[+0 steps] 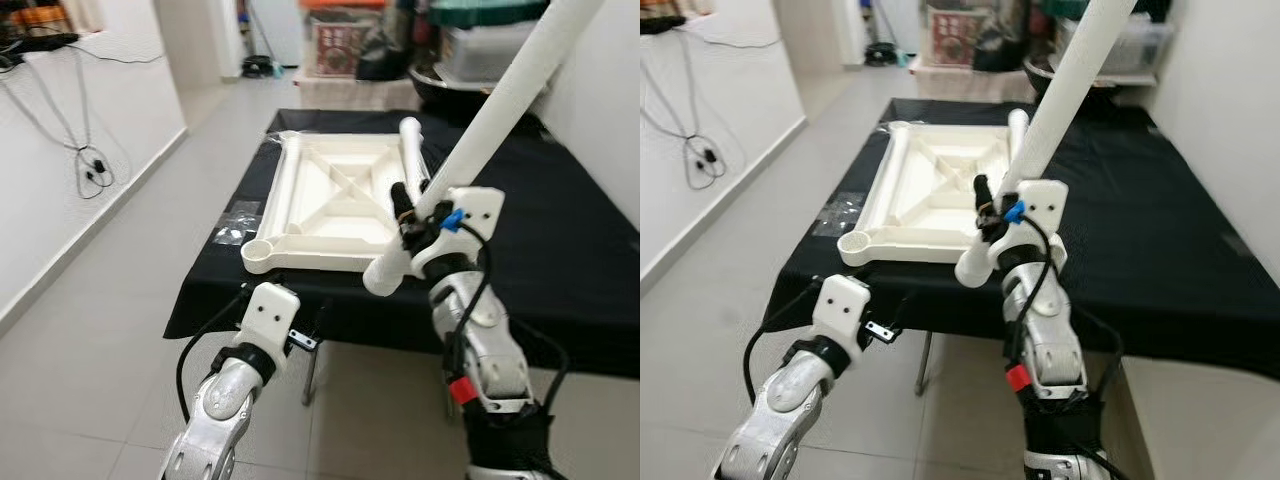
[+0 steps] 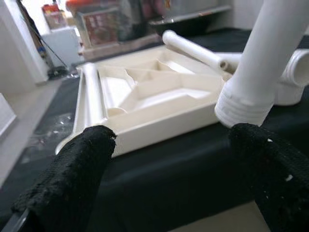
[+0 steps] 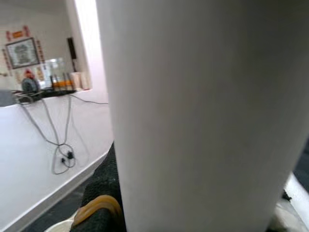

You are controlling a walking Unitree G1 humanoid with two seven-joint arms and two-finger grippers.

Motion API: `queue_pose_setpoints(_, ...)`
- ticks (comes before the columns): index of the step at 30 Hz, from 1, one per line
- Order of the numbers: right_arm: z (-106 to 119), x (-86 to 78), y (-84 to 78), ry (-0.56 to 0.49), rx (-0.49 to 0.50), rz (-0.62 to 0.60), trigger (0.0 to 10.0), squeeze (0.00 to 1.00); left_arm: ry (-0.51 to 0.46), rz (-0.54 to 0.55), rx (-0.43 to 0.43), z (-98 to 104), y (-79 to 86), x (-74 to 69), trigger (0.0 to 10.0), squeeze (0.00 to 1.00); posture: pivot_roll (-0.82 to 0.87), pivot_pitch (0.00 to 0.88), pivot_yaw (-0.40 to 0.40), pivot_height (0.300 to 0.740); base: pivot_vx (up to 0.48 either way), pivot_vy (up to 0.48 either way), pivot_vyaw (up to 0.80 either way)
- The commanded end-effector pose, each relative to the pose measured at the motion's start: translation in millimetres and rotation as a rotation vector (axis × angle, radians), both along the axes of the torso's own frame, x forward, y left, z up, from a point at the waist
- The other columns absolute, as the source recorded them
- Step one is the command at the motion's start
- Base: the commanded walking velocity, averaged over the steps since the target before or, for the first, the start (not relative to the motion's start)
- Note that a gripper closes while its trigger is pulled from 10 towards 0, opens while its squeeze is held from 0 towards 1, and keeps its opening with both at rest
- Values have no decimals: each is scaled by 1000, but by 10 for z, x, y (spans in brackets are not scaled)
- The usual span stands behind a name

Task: Building children table

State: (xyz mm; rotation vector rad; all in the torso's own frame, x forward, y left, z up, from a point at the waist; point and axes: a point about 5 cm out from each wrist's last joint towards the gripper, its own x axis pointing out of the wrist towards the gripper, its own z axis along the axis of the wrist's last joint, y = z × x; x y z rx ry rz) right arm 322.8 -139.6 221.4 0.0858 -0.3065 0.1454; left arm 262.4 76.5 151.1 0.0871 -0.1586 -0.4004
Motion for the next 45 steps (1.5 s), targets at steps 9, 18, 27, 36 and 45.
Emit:
queue_pose_setpoints(9,-91,-88,-64,20,-32,-32,10000,0,-6,77,-16,120,107,24,10000,0,21,0,-8,740,0,0,800)
queue_pose_setpoints(18,-218,-182,-63,69,-7,-76,10000,0,73,69,-9,-100,70,-70,10000,0,11,0,-2,740,0,0,-288)
queue_pose_setpoints(27,-135,-211,14,40,17,-62,10000,0,100,64,-8,-123,83,-94,10000,0,8,0,8,740,0,0,-788)
queue_pose_setpoints(36,302,-236,121,-113,34,-36,10000,0,28,85,-48,70,145,-12,10000,0,7,0,11,740,0,85,-582)
queue_pose_setpoints(45,211,-248,119,-83,17,-42,10000,0,35,116,-38,77,238,28,10000,0,10,0,7,740,0,480,0)
